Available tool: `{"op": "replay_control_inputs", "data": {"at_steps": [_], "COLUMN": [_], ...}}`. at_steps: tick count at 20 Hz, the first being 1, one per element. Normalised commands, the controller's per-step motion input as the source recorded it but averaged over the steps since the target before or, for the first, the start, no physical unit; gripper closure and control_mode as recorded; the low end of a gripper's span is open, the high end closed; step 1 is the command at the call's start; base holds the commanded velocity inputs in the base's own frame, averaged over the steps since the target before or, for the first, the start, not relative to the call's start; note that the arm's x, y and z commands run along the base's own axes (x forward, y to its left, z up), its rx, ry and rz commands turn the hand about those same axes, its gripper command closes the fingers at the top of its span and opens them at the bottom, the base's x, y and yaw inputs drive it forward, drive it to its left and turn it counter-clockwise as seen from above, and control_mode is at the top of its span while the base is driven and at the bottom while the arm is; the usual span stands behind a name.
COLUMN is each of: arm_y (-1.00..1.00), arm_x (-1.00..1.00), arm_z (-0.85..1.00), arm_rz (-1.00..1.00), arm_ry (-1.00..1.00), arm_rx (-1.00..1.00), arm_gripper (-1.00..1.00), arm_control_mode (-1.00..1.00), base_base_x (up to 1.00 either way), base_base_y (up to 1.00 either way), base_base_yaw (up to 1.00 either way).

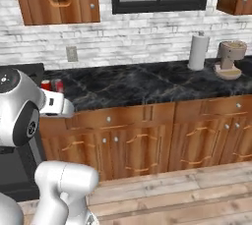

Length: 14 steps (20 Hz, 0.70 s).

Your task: Four empty soda cans are scattered around the kitchen. Gather all the cans and cluster them next to the stove for recycling.

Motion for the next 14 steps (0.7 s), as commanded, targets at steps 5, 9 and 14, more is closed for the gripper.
{"op": "replay_control_inputs", "data": {"at_steps": [5, 9, 14], "arm_y": [0.0, 0.0, 0.0], "arm_x": [0.0, 0.0, 0.0], "arm_z": [0.0, 0.0, 0.0], "arm_rz": [0.0, 0.0, 0.0], "arm_ry": [0.0, 0.0, 0.0], "arm_rx": [0.0, 0.0, 0.0], "arm_gripper": [-1.0, -1.0, -1.0], "arm_control_mode": [1.0, 1.0, 1.0], "base_base_x": [-0.34, -0.33, -0.21], "base_base_y": [-0.42, -0.34, -0.31], "base_base_yaw": [-0.54, -0.57, -0.59]}}
